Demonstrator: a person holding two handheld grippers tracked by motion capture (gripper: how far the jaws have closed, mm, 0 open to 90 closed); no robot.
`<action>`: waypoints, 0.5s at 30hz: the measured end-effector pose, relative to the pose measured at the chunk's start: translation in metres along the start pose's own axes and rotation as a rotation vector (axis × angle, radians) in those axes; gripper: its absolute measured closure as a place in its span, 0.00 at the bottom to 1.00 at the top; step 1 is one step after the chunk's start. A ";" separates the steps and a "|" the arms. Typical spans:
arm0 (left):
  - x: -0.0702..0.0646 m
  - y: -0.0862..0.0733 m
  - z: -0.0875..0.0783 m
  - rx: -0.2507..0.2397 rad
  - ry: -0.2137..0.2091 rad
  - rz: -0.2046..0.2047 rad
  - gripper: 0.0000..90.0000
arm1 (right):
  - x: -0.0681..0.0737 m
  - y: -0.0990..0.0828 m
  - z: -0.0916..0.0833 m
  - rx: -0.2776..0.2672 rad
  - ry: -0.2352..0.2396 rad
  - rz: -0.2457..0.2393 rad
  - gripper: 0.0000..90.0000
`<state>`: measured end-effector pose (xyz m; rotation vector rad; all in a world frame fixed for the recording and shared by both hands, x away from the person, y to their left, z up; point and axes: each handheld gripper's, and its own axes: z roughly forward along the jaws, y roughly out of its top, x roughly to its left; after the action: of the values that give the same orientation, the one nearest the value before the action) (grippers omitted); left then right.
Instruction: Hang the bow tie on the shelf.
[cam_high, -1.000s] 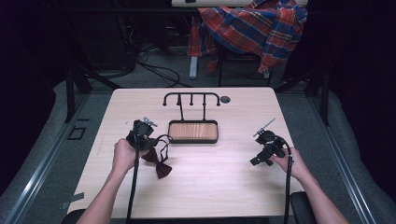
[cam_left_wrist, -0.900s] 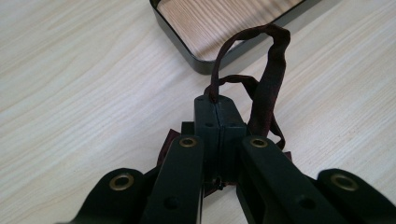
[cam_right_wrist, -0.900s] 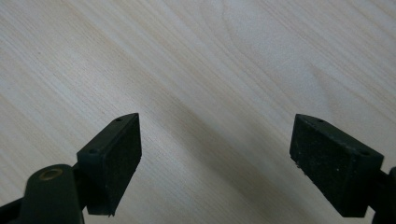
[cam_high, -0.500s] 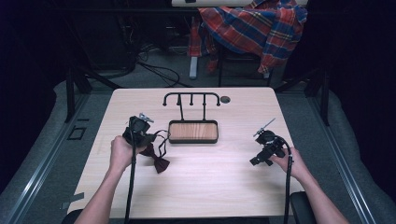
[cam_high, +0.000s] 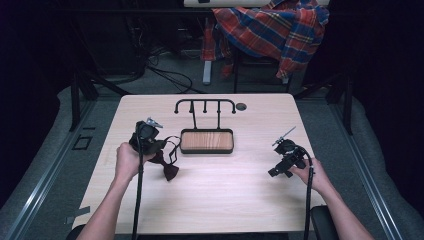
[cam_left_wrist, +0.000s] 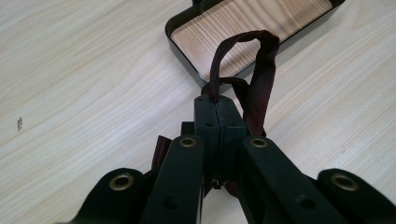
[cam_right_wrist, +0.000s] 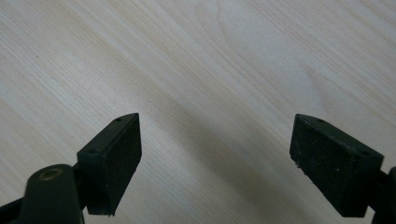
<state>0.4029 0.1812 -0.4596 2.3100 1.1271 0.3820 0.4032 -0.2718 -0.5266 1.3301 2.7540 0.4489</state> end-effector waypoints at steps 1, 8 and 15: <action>0.000 0.000 0.000 -0.001 0.001 0.000 0.99 | 0.000 0.000 0.000 -0.003 -0.002 -0.001 0.18; 0.001 0.004 -0.002 0.000 -0.011 0.004 0.99 | 0.000 0.000 0.001 -0.004 0.005 -0.001 0.18; 0.000 0.010 -0.007 -0.017 -0.014 0.015 0.99 | 0.000 0.000 0.000 0.003 0.003 -0.007 0.18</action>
<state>0.4059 0.1791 -0.4483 2.3044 1.0962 0.3793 0.4032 -0.2714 -0.5269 1.3212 2.7623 0.4468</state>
